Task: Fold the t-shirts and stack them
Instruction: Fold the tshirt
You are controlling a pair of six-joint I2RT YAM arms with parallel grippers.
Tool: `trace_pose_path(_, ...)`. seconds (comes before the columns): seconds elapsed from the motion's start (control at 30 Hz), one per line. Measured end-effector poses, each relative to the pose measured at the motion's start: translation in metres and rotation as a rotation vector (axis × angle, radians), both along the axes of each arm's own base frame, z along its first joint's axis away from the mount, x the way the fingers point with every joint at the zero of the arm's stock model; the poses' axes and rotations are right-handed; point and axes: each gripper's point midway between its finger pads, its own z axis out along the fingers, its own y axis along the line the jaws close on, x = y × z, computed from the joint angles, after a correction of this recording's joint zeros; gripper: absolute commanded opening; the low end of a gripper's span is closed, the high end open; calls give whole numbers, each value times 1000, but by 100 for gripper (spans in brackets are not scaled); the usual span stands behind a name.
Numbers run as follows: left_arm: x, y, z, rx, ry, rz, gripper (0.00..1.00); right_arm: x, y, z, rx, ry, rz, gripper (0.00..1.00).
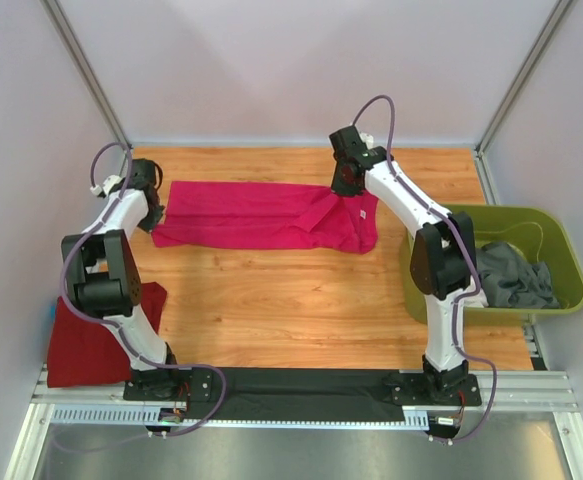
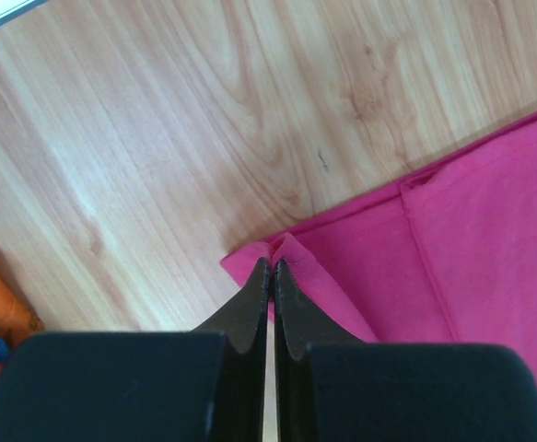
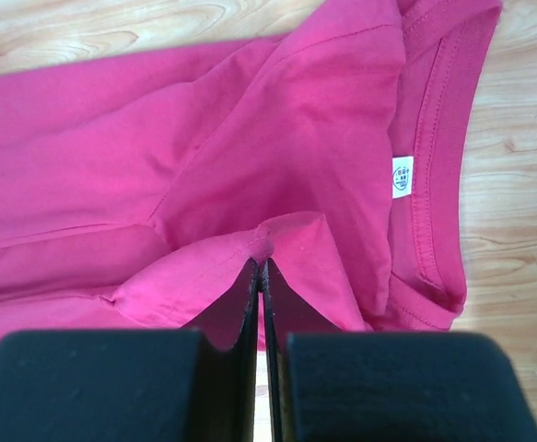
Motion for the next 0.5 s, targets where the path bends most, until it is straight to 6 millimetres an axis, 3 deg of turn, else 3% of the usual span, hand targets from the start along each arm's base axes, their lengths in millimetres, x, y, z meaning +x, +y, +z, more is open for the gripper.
trace_pose_path(0.3, 16, -6, -5, 41, 38, -6, 0, 8, -21, -2, 1, 11, -14, 1)
trace_pose_path(0.5, 21, -3, -5, 49, 51, 5, 0, 9, -23, -1, 6, 12, -7, 0)
